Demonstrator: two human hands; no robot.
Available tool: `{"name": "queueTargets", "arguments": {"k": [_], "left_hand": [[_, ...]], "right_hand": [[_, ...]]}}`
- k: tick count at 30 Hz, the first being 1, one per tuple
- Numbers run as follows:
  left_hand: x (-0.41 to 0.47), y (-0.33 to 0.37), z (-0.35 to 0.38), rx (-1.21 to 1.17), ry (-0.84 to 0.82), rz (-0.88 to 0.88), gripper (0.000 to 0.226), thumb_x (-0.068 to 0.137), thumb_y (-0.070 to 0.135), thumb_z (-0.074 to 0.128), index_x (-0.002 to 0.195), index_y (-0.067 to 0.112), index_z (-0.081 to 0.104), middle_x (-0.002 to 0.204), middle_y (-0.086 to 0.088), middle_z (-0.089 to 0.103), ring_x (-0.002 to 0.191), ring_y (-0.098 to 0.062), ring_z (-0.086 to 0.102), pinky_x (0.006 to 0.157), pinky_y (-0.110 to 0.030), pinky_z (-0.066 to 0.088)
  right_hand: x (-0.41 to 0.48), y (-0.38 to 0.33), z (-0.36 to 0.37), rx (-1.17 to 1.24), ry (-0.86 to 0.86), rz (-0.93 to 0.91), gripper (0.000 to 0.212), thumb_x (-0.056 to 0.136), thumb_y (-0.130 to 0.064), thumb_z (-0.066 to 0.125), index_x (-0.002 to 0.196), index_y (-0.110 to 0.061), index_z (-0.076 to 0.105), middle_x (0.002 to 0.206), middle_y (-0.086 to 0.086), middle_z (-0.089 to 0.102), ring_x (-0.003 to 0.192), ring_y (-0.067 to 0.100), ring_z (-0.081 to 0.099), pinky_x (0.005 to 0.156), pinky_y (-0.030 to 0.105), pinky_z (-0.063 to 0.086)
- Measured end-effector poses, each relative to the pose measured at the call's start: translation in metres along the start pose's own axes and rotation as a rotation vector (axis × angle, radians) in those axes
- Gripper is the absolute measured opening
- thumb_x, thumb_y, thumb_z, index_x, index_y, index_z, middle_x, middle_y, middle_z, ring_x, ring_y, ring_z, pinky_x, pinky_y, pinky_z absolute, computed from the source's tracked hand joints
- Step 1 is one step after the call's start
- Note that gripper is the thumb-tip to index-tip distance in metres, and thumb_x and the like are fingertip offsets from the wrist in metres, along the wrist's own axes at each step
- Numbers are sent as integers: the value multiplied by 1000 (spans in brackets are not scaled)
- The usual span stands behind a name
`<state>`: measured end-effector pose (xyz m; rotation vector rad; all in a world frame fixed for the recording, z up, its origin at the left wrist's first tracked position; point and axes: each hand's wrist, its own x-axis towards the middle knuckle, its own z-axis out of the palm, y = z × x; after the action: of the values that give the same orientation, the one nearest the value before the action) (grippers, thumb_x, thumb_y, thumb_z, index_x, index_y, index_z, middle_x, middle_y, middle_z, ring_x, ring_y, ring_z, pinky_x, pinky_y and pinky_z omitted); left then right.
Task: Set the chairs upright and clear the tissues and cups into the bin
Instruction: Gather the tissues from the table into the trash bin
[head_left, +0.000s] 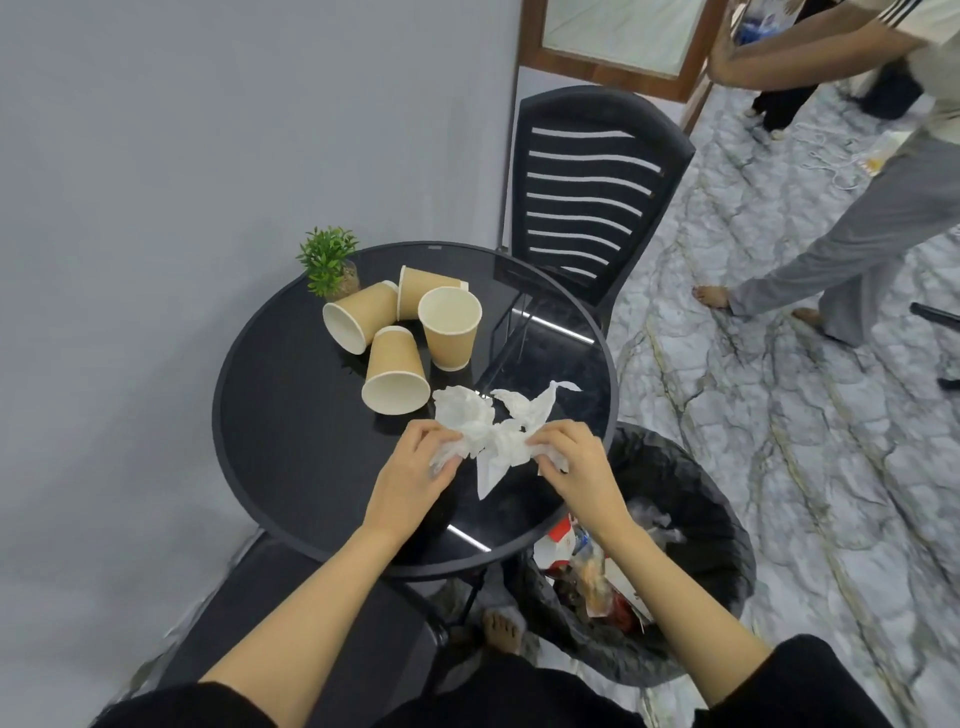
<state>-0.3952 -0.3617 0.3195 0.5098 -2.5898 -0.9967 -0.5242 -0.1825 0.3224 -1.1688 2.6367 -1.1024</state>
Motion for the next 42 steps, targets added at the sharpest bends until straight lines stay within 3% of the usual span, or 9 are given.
{"name": "queueTargets", "arguments": {"k": [4, 8, 12, 18, 22, 28, 31, 38, 42], "left_hand": [[28, 4, 4, 40, -17, 39, 28, 89, 22, 58, 115, 11, 60, 117, 0, 52, 102, -7, 52, 87, -19, 46], [54, -2, 13, 50, -137, -53, 27, 90, 24, 57, 117, 17, 58, 121, 3, 52, 108, -13, 55, 81, -18, 41], [72, -11, 25, 108, -165, -11, 28, 87, 20, 60, 115, 16, 60, 124, 1, 51, 113, -14, 52, 93, -23, 45], [99, -22, 39, 96, -246, 3, 29, 85, 23, 63, 114, 18, 59, 150, 6, 31, 136, -13, 33, 104, -26, 37], [106, -28, 44, 38, -285, -22, 29, 85, 21, 62, 114, 21, 58, 141, 9, 40, 128, -11, 42, 93, -23, 43], [106, -32, 46, 28, -287, -20, 29, 83, 13, 60, 111, 20, 59, 122, 6, 52, 114, -12, 47, 89, -23, 43], [104, -30, 46, 18, -280, -31, 29, 83, 12, 59, 111, 20, 58, 116, 5, 53, 109, -11, 47, 84, -23, 44], [98, -26, 45, 16, -282, -77, 30, 84, 12, 58, 112, 18, 57, 115, 2, 52, 105, -12, 47, 84, -27, 47], [91, -25, 44, 7, -273, -98, 29, 83, 11, 58, 111, 19, 57, 116, 2, 51, 105, -11, 47, 82, -25, 45]], "right_hand": [[25, 5, -3, -44, 2, 37, 18, 84, -5, 59, 99, -11, 67, 110, 4, 58, 110, 16, 46, 94, 20, 29], [52, 19, 3, -136, -141, 33, 17, 85, -7, 58, 99, -9, 67, 118, 6, 54, 115, 18, 45, 94, 18, 33], [75, 35, 13, -197, -289, 71, 27, 82, -11, 63, 109, -12, 61, 132, 6, 47, 121, 22, 45, 99, 34, 43], [102, 50, 16, -182, -458, 158, 42, 80, -13, 62, 121, -14, 54, 143, 3, 39, 131, 21, 37, 106, 38, 37], [108, 55, 16, -170, -461, 170, 39, 84, -17, 58, 123, -18, 55, 131, 1, 48, 120, 20, 42, 103, 33, 38], [98, 59, 9, -96, -575, 121, 50, 82, -39, 63, 128, -26, 49, 136, -4, 44, 126, 13, 35, 107, 32, 32], [95, 54, 7, 6, -567, 191, 53, 82, -43, 62, 130, -28, 48, 138, -6, 42, 128, 11, 33, 110, 34, 32], [88, 54, -4, -38, -791, 173, 95, 68, -51, 73, 145, -30, 22, 156, -7, 13, 143, 12, 9, 118, 38, 15], [82, 58, -7, -84, -836, 140, 100, 66, -47, 76, 145, -34, 17, 157, -10, 6, 144, 11, 4, 118, 39, 13]]}}
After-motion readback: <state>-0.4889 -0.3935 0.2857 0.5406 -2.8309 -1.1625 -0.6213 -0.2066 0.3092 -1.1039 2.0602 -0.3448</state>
